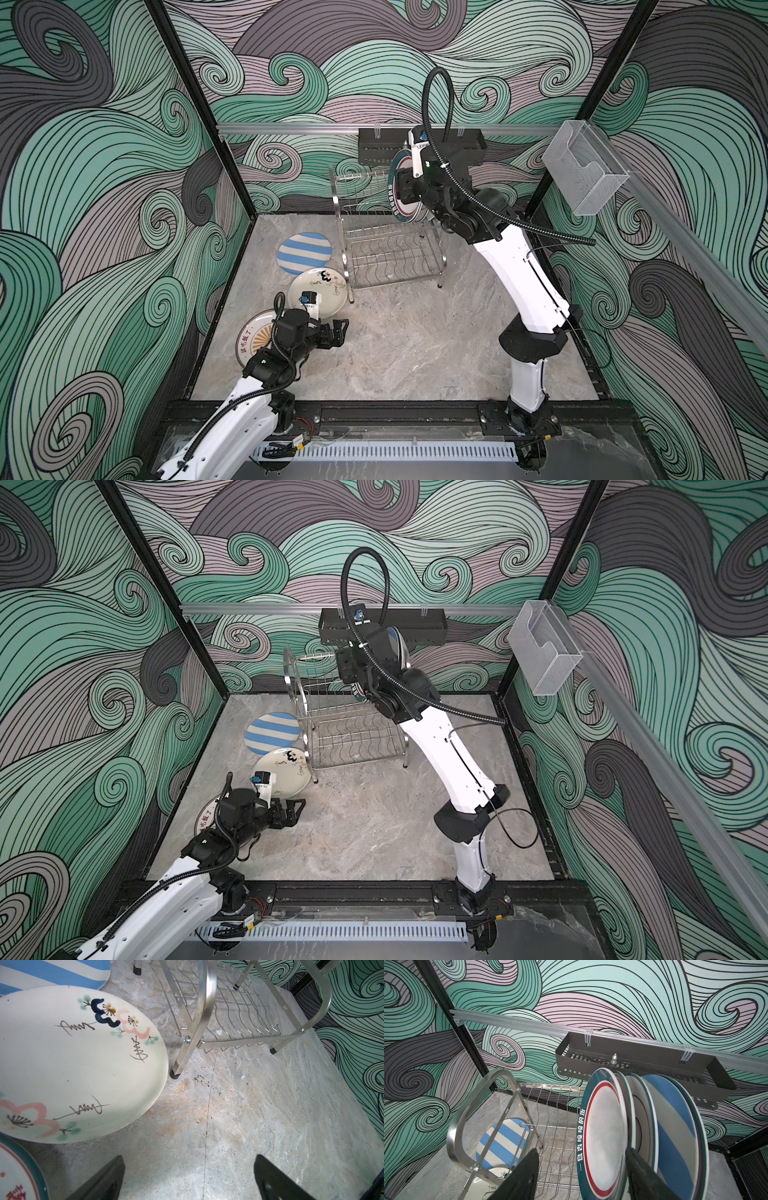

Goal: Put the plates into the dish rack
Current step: 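Adjust the green-rimmed plate in the rack slot with the right gripper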

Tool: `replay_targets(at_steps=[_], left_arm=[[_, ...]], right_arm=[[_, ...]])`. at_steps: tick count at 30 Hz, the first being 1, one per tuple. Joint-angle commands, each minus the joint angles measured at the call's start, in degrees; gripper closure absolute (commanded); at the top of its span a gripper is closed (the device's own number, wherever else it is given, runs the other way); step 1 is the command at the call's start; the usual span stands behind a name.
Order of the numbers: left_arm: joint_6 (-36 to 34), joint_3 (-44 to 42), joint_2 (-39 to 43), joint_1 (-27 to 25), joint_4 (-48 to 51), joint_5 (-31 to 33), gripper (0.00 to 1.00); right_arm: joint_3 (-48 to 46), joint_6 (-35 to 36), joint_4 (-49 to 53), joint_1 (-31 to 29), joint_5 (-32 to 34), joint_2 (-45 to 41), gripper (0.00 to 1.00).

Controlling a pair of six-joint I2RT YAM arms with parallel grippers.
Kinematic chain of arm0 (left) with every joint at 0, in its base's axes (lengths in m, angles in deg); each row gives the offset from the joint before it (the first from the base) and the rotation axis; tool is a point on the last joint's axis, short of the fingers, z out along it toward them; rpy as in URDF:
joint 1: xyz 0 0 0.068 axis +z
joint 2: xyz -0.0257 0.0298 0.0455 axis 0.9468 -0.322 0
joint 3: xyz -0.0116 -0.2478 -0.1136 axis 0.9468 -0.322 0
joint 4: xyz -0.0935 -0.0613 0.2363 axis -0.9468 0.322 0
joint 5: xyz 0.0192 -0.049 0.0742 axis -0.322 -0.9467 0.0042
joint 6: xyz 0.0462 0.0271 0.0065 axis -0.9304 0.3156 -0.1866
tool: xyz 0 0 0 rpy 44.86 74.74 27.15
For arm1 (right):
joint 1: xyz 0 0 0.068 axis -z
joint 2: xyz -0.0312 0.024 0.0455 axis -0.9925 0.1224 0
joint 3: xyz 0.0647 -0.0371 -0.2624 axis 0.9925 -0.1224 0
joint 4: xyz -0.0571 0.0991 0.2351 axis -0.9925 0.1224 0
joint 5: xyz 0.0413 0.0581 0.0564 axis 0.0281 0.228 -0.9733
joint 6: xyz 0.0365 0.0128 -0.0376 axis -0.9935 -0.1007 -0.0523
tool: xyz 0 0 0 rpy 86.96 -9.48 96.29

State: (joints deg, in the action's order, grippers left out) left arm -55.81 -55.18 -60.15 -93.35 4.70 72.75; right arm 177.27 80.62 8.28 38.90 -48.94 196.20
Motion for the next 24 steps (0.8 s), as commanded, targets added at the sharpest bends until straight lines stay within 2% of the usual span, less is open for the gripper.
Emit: replay_targets(at_steps=[1, 6, 19, 24], left_arm=[[-0.71, 0.32, 0.64, 0.59, -0.7, -0.35, 0.01], [-0.57, 0.3, 0.66, 0.6, -0.73, -0.38, 0.01], [-0.72, 0.32, 0.29, 0.57, -0.92, -0.44, 0.01], [-0.68, 0.27, 0.51, 0.58, -0.77, -0.45, 0.01]], right_arm=[[-1.41, 0.51, -0.44, 0.04, 4.55, -0.33, 0.34], [-0.9, 2.47, -0.49, -0.3, 9.9, 0.28, 0.34], [0.68, 2.79, -0.46, -0.49, 7.61, 0.79, 0.33], [0.49, 2.54, -0.5, -0.4, 8.93, 1.85, 0.33]])
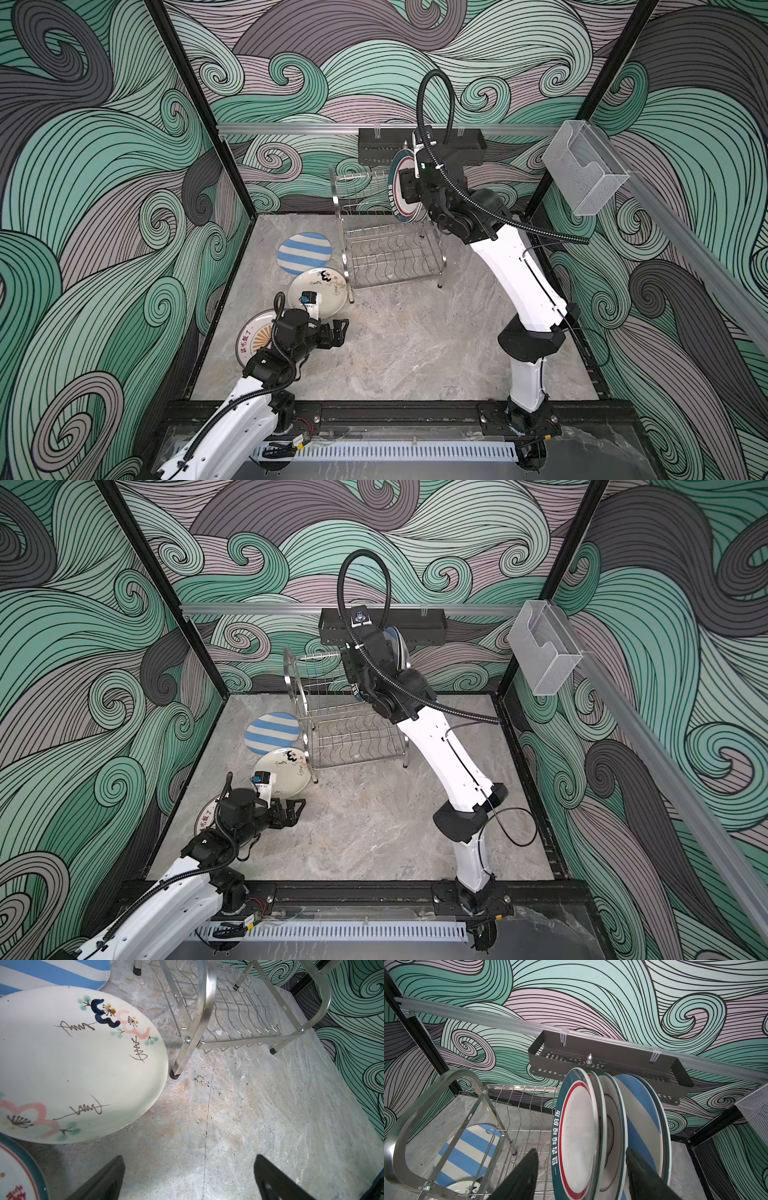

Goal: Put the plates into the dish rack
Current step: 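Adjust the green-rimmed plate in the rack slot with the right gripper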

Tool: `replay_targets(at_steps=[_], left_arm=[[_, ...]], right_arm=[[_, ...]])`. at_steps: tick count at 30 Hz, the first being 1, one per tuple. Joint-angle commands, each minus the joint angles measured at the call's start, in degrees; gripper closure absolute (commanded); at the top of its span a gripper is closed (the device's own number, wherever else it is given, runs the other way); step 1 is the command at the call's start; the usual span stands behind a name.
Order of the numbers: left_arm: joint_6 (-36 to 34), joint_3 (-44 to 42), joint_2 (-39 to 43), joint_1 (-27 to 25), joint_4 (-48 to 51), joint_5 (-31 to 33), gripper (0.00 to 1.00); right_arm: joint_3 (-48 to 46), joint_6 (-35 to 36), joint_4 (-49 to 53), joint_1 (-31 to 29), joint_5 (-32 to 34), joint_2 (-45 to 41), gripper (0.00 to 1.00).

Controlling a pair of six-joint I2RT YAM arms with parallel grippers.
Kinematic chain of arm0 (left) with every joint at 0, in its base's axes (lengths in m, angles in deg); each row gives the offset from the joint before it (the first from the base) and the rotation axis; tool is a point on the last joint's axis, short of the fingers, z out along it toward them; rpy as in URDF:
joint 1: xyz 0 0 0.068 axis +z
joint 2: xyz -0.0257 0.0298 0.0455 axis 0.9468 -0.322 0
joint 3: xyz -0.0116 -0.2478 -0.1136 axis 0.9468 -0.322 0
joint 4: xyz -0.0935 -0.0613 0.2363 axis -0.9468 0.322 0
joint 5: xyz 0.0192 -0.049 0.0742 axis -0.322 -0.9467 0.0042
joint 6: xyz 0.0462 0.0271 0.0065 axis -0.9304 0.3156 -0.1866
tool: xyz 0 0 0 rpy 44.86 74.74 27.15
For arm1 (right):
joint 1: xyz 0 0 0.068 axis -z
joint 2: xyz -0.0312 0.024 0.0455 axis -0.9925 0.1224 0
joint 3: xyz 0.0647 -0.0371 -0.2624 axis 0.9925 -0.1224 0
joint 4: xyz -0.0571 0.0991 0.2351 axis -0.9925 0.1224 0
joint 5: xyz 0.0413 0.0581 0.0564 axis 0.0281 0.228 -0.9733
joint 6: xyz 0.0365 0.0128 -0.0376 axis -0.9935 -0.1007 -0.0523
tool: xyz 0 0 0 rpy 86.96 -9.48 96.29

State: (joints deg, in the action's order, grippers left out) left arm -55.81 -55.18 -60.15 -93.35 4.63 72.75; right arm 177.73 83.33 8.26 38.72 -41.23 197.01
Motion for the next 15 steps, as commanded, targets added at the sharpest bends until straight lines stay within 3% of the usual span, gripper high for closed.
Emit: replay_targets(at_steps=[1, 15], left_arm=[[-0.71, 0.31, 0.49, 0.6, -0.68, -0.44, 0.01], [-0.72, 0.32, 0.55, 0.59, -0.67, -0.36, 0.01]], right_arm=[[0.12, -0.05, -0.49, -0.22, 1.88, 1.14, 0.33], [-0.95, 2.0, -0.48, -0.14, 6.9, 2.98, 0.33]])
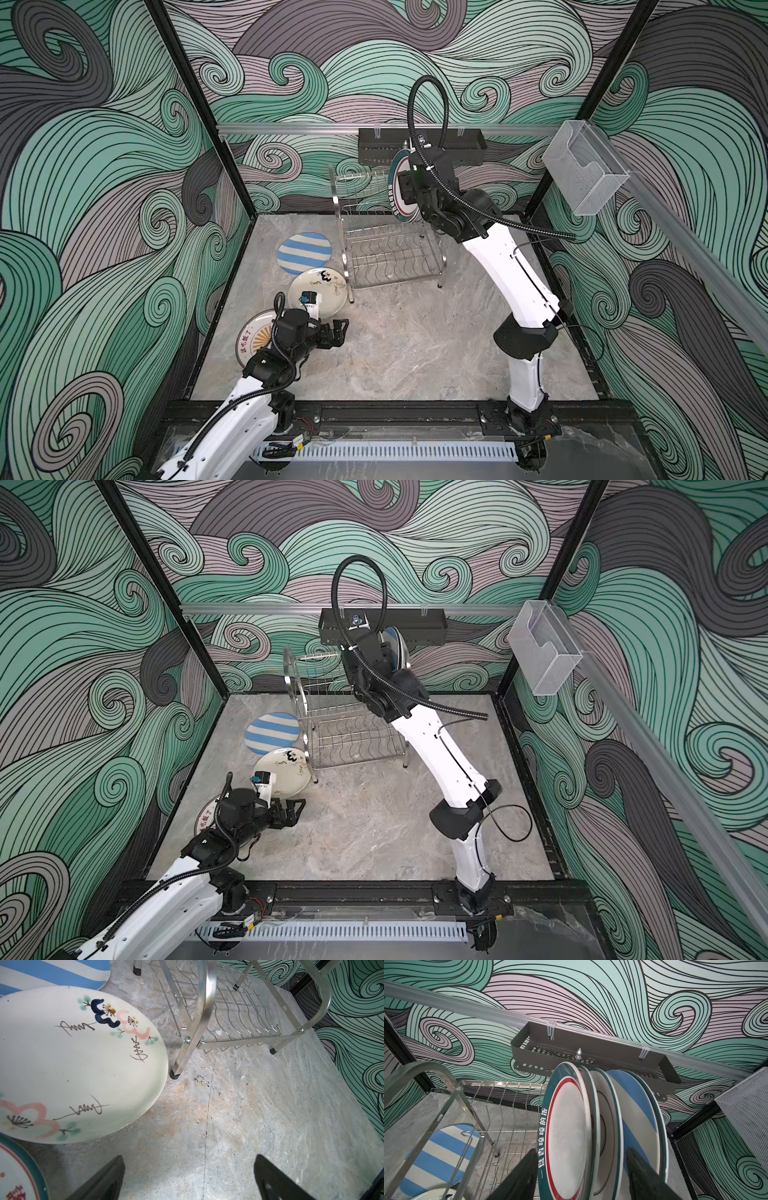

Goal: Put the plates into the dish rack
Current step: 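Adjust the green-rimmed plate in the rack slot with the right gripper, then open the right gripper to release the green-rimmed plate in the rack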

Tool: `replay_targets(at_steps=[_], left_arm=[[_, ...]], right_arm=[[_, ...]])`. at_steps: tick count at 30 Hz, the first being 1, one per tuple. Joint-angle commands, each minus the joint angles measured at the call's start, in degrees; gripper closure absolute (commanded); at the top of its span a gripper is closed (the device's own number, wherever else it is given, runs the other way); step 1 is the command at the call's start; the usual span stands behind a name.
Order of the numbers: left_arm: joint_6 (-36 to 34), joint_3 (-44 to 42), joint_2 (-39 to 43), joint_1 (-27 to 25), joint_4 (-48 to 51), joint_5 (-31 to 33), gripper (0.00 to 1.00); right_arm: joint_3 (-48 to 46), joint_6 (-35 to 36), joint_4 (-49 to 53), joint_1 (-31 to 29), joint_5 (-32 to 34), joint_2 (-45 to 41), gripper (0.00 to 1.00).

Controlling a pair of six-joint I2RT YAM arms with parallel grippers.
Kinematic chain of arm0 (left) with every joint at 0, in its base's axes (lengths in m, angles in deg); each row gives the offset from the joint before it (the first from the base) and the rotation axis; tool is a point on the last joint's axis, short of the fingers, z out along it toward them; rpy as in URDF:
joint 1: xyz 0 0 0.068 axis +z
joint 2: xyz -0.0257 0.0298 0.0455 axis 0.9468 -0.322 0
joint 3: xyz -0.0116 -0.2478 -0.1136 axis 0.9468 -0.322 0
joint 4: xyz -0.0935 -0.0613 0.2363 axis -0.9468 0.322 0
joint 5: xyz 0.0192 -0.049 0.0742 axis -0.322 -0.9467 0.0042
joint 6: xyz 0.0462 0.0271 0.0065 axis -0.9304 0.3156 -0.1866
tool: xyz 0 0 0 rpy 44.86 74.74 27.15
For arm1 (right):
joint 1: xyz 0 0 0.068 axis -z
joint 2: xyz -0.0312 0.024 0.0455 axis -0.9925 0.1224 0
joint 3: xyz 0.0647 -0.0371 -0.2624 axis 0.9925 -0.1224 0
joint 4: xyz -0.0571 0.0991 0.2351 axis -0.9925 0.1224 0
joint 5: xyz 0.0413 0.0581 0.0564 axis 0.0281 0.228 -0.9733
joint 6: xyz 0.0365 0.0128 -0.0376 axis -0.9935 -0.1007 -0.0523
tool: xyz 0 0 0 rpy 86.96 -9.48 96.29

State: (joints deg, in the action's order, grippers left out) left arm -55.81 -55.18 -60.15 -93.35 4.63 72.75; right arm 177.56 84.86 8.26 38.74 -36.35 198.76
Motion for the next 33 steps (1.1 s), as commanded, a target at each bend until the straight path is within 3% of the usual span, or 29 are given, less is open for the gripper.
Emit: replay_targets(at_steps=[1, 12, 22, 33], left_arm=[[-0.72, 0.27, 0.55, 0.6, -0.67, -0.35, 0.01], [-0.65, 0.27, 0.58, 0.59, -0.63, -0.35, 0.01], [-0.62, 0.32, 0.55, 0.55, -0.67, -0.35, 0.01], [-0.69, 0.34, 0.57, 0.59, -0.72, -0.4, 0.01]], right_arm=[[-1.06, 0.24, -0.43, -0.07, 1.66, 1.27, 0.33], [-2.63, -1.43, -0.26, 0.01, -0.71, 1.98, 0.31], [-2.94, -5.03, 0.0, 0.0, -11.87, 0.84, 0.42], [-3.18, -2.53, 0.78, -0.08, -6.11, 0.18, 0.47]])
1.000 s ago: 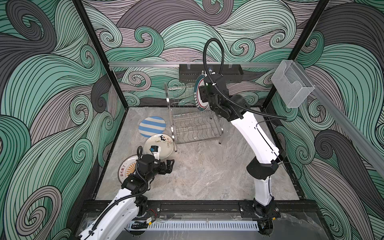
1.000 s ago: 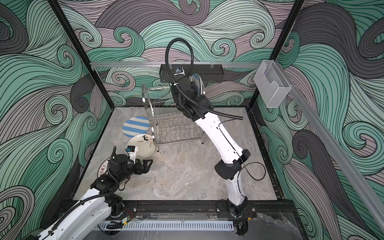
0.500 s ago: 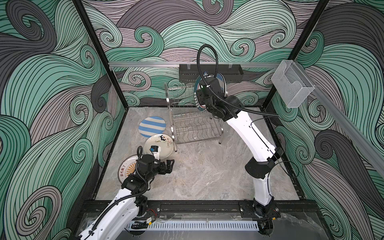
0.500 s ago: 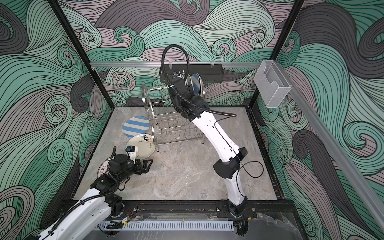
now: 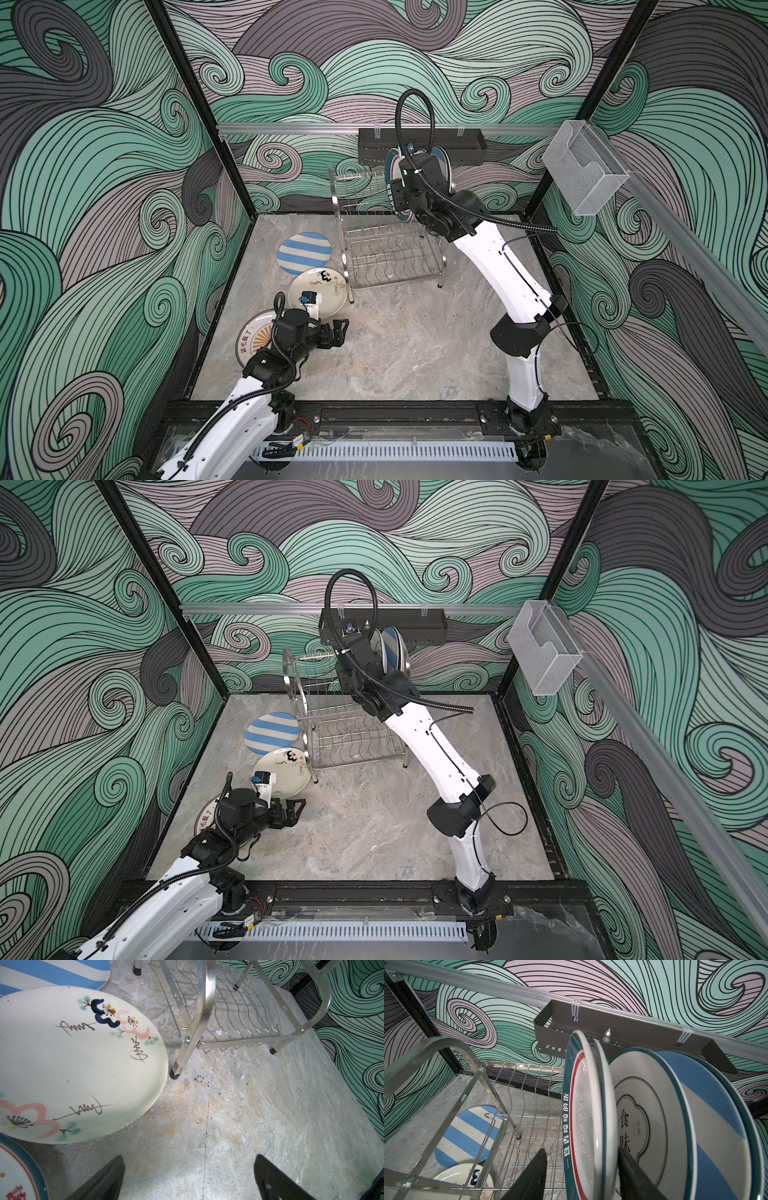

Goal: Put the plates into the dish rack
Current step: 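Open the right gripper to release the green-rimmed plate in the rack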

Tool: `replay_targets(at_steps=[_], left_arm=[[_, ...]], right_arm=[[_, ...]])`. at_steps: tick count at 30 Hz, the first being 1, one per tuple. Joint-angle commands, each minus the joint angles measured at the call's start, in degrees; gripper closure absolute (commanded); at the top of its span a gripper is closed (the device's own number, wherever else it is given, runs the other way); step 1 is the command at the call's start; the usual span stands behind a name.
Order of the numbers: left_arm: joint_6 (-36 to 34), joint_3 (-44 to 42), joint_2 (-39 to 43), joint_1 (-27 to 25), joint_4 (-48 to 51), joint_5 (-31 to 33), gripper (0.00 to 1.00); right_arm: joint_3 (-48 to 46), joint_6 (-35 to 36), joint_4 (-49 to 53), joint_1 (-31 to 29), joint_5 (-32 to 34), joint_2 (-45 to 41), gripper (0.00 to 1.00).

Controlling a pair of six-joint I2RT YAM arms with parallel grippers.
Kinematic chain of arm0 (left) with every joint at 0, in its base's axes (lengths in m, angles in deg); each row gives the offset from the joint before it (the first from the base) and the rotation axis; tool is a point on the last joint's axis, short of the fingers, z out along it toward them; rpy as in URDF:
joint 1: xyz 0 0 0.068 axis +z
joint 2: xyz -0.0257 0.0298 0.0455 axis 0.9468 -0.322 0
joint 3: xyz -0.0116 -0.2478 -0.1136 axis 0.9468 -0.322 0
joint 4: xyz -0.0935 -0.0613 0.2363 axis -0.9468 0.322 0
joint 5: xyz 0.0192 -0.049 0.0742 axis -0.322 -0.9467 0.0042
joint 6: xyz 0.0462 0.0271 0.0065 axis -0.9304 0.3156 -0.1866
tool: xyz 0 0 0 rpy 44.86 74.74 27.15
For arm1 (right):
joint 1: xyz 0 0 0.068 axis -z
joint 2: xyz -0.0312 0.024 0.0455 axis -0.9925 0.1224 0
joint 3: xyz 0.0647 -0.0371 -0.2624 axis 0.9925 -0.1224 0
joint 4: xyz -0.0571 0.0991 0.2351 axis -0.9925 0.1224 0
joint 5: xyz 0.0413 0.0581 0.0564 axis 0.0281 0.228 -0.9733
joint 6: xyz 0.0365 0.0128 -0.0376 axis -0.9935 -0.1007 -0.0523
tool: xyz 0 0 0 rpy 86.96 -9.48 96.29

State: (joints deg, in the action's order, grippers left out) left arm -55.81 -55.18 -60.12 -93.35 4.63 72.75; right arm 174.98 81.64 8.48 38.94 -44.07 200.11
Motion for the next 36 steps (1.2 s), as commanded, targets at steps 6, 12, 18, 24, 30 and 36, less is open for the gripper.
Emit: replay_targets(at_steps=[6, 12, 18, 24, 30, 36], left_arm=[[-0.64, 0.32, 0.19, 0.56, -0.81, -0.35, 0.01], [-0.67, 0.32, 0.34, 0.59, -0.67, -0.38, 0.01], [-0.66, 0.32, 0.45, 0.58, -0.7, -0.45, 0.01], [-0.63, 0.32, 0.53, 0.6, -0.67, -0.36, 0.01], [-0.63, 0.23, 0.63, 0.6, -0.59, -0.38, 0.01], [-0.64, 0.21, 0.71, 0.54, -0.51, -0.36, 0.01]], right_arm=[[0.32, 1.8, 0.63, -1.13, -0.28, -0.5, 0.53], [1.71, 4.56, 1.0, -2.09, 4.62, 0.75, 0.61], [3.89, 7.34, 1.3, -3.08, 9.86, 1.32, 0.7], [4.3, 8.75, 1.52, -3.34, 12.57, 1.63, 0.78], [4.3, 7.04, 2.05, -3.58, 9.82, 1.44, 0.8], [4.21, 5.33, 2.66, -4.13, 7.27, 2.32, 0.79]])
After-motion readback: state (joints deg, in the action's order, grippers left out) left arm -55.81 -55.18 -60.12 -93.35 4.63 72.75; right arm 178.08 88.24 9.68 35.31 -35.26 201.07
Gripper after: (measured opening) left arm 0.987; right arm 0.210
